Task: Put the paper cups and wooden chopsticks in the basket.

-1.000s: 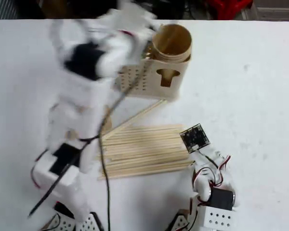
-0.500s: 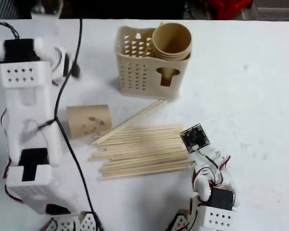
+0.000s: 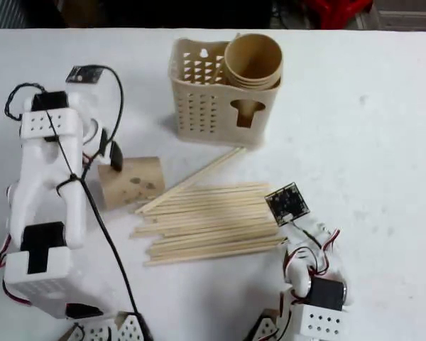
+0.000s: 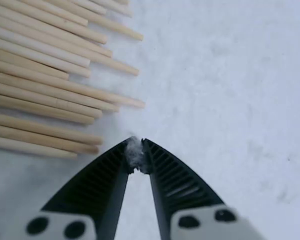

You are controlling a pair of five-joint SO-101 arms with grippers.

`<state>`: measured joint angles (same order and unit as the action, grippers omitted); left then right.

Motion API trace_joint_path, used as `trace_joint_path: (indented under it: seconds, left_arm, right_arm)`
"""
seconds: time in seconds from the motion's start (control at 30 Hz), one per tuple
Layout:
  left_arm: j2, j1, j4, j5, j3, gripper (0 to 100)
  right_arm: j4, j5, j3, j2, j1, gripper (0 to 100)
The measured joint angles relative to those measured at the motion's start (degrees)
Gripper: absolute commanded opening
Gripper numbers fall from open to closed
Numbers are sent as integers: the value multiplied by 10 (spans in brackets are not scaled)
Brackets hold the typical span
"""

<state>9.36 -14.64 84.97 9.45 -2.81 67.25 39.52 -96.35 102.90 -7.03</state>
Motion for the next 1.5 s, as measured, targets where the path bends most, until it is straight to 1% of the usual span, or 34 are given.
trace_joint_path:
  seconds: [0.13, 0.27, 0.4, 0.6, 0.73, 0.83, 0.9, 1.03, 1.1, 1.17, 1.33, 1.4, 1.5]
  left_arm:
    - [-9, 0, -34, 3, -33, 238]
    - [-18, 0, -46, 3, -60, 238]
    - [-19, 1, -48, 3, -65, 238]
    - [-19, 35, -48, 3, -63, 235]
    - [-12, 36, -31, -1, -25, 236]
    - [-25, 11, -4, -1, 21, 237]
    - [-51, -22, 12, 0, 44, 237]
    - [-123, -94, 18, 28, 50, 237]
    - [-138, -120, 16, 47, 24, 237]
    - [-139, -130, -4, 70, -26, 237]
    - [-129, -130, -108, 90, -180, 237]
    - [-120, -120, -132, 89, -210, 237]
    - [-110, -81, -141, 89, -215, 237]
  right_arm:
    - [0, 0, 0, 0, 0, 17]
    - [0, 0, 0, 0, 0, 17]
    - [0, 0, 0, 0, 0, 17]
    - [0, 0, 0, 0, 0, 17]
    - [0, 0, 0, 0, 0, 17]
    - [0, 0, 0, 0, 0, 17]
    - [0, 0, 0, 0, 0, 17]
    - [0, 0, 0, 0, 0, 17]
    - [0, 0, 0, 0, 0, 17]
    - [0, 0, 0, 0, 0, 17]
    - [0, 0, 0, 0, 0, 17]
    - [0, 0, 0, 0, 0, 17]
    - [0, 0, 0, 0, 0, 17]
